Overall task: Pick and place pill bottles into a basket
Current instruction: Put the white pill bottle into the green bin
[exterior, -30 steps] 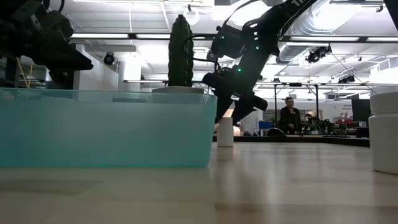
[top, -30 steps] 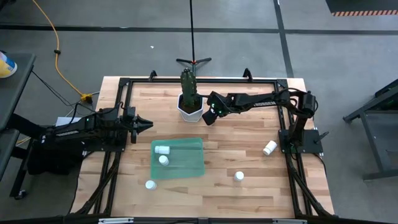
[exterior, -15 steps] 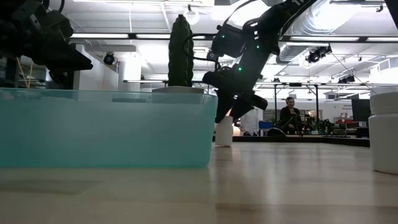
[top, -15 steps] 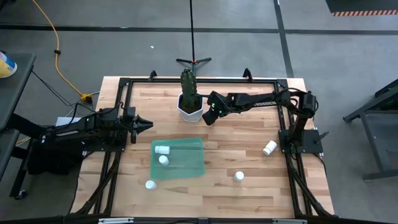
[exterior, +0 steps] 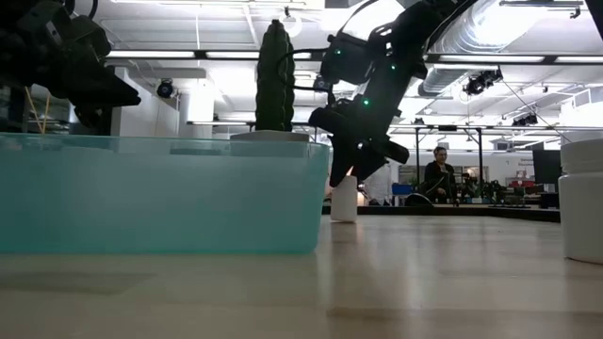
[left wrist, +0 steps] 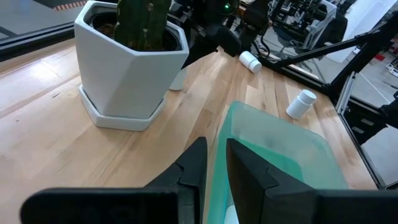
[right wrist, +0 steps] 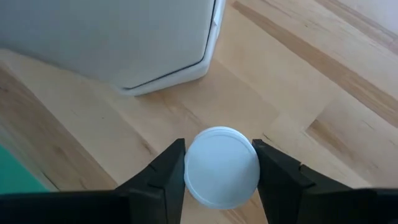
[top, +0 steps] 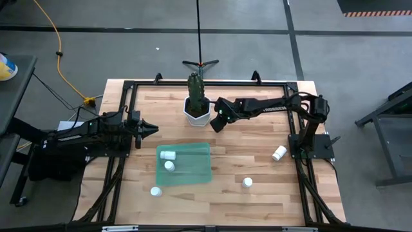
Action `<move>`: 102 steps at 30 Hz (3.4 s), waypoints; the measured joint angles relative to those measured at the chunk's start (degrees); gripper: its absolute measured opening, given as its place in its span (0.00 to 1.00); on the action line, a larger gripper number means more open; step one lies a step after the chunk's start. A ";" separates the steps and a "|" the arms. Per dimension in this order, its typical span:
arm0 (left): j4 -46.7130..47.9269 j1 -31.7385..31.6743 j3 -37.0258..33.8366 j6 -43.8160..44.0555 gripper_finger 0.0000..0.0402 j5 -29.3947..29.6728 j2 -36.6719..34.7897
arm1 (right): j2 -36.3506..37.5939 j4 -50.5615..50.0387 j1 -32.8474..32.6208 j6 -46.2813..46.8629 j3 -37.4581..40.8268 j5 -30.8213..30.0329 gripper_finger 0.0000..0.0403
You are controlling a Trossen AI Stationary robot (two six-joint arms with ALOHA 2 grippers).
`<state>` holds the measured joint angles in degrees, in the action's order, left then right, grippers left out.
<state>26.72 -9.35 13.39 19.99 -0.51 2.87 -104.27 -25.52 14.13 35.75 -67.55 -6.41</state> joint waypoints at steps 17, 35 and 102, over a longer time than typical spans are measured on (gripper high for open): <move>-0.01 -0.01 0.00 0.00 0.24 0.04 0.00 | -0.22 -19.53 -2.97 -1.21 -12.94 -8.37 0.36; 0.00 -0.01 0.02 0.00 0.24 0.02 0.00 | -0.17 -37.80 -5.85 2.54 -28.91 -16.22 0.36; -0.02 -0.01 0.07 -0.17 0.24 0.02 0.00 | -7.56 0.06 -29.88 15.87 -30.71 -12.19 0.36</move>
<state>26.70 -9.37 13.45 19.81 -0.49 2.87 -111.83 -25.46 -15.74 51.62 -98.26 -18.61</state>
